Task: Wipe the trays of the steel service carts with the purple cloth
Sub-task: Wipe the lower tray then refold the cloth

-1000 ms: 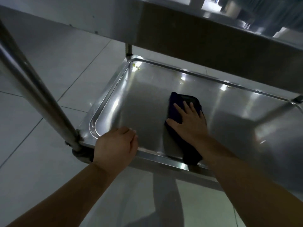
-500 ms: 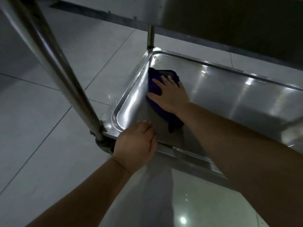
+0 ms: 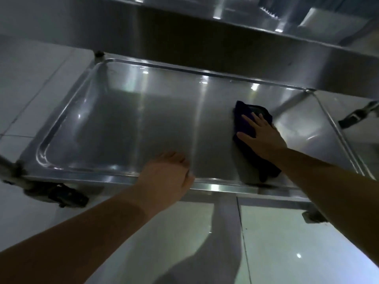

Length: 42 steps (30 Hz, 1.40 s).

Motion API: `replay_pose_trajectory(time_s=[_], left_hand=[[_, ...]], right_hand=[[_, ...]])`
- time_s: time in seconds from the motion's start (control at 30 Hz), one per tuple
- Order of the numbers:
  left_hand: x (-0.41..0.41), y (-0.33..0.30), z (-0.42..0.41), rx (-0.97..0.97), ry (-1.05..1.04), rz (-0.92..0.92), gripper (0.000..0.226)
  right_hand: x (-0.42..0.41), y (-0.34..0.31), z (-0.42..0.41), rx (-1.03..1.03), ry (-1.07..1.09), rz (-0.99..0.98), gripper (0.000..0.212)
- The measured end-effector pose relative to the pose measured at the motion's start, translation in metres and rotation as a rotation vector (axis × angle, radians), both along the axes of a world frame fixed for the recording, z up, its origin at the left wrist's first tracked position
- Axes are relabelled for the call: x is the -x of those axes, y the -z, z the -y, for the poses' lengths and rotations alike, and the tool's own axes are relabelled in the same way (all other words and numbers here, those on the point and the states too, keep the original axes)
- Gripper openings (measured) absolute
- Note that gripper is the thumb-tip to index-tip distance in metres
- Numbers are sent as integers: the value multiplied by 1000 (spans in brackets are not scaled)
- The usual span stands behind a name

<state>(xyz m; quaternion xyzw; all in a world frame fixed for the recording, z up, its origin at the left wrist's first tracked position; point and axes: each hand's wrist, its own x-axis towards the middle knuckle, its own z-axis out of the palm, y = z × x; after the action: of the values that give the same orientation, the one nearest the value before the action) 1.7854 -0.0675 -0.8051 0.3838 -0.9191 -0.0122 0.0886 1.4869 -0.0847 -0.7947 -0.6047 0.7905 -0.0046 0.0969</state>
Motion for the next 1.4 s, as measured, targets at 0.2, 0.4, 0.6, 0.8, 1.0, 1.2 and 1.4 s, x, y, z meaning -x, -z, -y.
replay_pose_trajectory(time_s=[0.2,0.4,0.6,0.8,1.0,1.2,1.4], left_hand=[[6,0,-5,-38,31,89,55],[7,0,-7,-36,0,128,65],[3,0,-9,-108,-46,108,67],[-13,-9,-15,-302,-181,-134,66],[-36,4,-19,-105,-181,-149,35],[-39,7,-18,2,-55,-160,35],[-49,12,-21,-7,-62,-172,33]], right_hand=[[95,-6,-62,2,323,-5,65],[69,1,-44,20,294,-53,69],[-15,9,-4,45,36,-53,73],[-137,15,10,31,-355,7,74],[-131,18,-17,29,-495,30,75],[-22,15,-51,62,-129,-9,80],[60,10,-93,12,259,-38,86]])
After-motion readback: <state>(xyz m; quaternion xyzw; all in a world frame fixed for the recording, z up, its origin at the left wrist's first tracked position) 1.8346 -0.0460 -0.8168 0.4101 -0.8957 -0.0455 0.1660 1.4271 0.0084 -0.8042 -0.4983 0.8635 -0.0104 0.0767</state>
